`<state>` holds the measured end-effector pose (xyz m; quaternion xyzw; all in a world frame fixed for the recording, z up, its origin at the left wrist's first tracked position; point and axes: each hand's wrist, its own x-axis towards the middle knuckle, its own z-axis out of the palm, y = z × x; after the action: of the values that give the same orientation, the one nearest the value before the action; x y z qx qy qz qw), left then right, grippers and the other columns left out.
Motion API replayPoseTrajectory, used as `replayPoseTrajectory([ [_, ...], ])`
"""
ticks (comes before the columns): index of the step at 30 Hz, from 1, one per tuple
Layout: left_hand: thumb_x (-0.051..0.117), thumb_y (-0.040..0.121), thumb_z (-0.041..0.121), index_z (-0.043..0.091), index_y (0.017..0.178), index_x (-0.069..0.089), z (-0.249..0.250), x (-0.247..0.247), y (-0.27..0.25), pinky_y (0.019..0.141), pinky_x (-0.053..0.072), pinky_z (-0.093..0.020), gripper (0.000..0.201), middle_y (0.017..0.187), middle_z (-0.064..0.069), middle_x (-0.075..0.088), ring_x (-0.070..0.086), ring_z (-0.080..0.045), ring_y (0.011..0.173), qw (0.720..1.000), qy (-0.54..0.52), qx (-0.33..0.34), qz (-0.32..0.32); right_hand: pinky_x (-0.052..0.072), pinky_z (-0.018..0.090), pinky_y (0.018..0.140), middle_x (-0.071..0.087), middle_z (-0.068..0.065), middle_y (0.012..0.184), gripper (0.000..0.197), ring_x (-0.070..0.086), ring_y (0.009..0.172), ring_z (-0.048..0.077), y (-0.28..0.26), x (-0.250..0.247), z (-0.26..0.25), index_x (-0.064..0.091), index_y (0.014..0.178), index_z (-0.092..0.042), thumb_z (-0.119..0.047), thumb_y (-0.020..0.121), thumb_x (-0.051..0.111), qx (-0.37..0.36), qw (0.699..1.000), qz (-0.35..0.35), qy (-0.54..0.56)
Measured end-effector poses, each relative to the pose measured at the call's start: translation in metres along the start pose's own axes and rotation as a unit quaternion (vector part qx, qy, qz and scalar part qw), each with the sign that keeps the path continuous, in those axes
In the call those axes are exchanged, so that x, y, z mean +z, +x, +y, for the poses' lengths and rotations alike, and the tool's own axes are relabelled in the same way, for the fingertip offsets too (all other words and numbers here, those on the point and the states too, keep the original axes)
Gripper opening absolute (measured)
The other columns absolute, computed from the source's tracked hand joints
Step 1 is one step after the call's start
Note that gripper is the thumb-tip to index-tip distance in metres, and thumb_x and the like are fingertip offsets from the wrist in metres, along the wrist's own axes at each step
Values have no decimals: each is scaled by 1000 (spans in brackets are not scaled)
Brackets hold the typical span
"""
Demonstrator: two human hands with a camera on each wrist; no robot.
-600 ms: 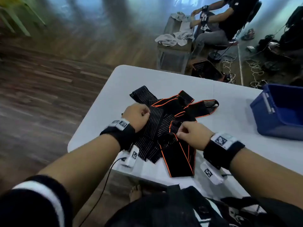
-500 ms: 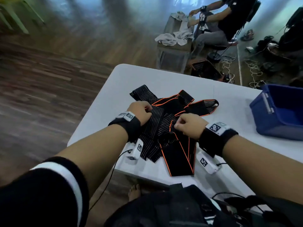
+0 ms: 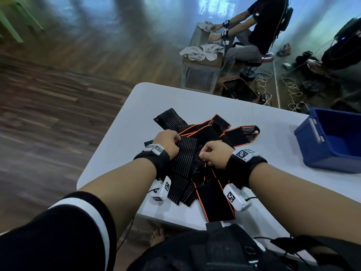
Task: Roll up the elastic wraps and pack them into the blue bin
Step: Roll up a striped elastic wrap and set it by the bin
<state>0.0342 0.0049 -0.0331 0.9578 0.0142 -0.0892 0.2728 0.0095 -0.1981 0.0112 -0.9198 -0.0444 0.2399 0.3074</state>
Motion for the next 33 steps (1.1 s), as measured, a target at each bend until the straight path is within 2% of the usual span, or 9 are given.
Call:
replayPoseTrajectory([
  [4,72,81,36,24,129,62,-1,1,7,83,51,-31,51,105,2,63,62,-18,94,1000,5,15,-26,50,32,59,65,-1,76,15,66,73,20,11,10,-5,67,91,-13,-28,88,67,19,1000,2,14],
  [7,74,80,46,25,115,67,-2,4,11,84,52,-32,42,111,-2,60,62,-20,94,999,15,15,-31,59,40,72,68,-1,79,14,67,74,19,18,20,-7,64,88,-19,-29,83,73,36,999,-4,18],
  [10,77,79,37,25,104,67,-3,6,13,79,45,-27,29,112,-2,58,58,-17,90,999,-1,27,-17,60,44,80,70,0,87,23,70,79,19,23,25,-9,63,93,-22,-31,78,79,56,998,-1,26],
  [14,78,78,28,27,107,67,-4,6,14,88,48,-30,32,113,3,62,59,-18,105,998,-22,49,-12,60,40,80,67,0,98,32,70,85,20,29,28,-13,61,101,-24,-30,76,81,80,997,2,19],
  [18,74,79,16,26,94,72,1,-3,15,88,50,-29,18,99,8,66,61,-13,95,995,-63,82,11,45,23,56,56,1,112,24,64,79,16,36,31,-20,64,99,-29,-29,79,76,92,993,78,-14],
  [22,76,77,9,26,77,68,6,-24,14,63,45,-18,19,65,16,60,57,-1,60,977,-193,81,28,44,21,62,66,-9,91,11,63,77,13,41,25,-30,67,83,-31,-22,80,73,32,985,160,55],
  [26,70,85,6,22,85,69,-11,-52,15,69,60,-32,16,73,6,67,68,-14,63,945,-317,70,34,54,30,77,67,-12,81,18,67,82,15,43,4,-37,71,75,-27,-10,79,72,21,968,225,108],
  [28,66,89,11,22,90,70,-31,-62,16,72,60,-33,12,81,6,68,71,-20,73,956,-286,58,31,55,31,79,68,-8,85,19,67,84,17,42,-7,-37,70,77,-28,-9,81,69,25,965,236,110],
  [33,67,90,32,24,95,71,-83,-64,11,84,49,-28,10,101,2,70,65,-18,98,998,-19,25,-61,53,28,74,72,-1,94,22,67,85,19,35,-27,-26,68,73,-31,-11,82,64,41,953,269,135],
])
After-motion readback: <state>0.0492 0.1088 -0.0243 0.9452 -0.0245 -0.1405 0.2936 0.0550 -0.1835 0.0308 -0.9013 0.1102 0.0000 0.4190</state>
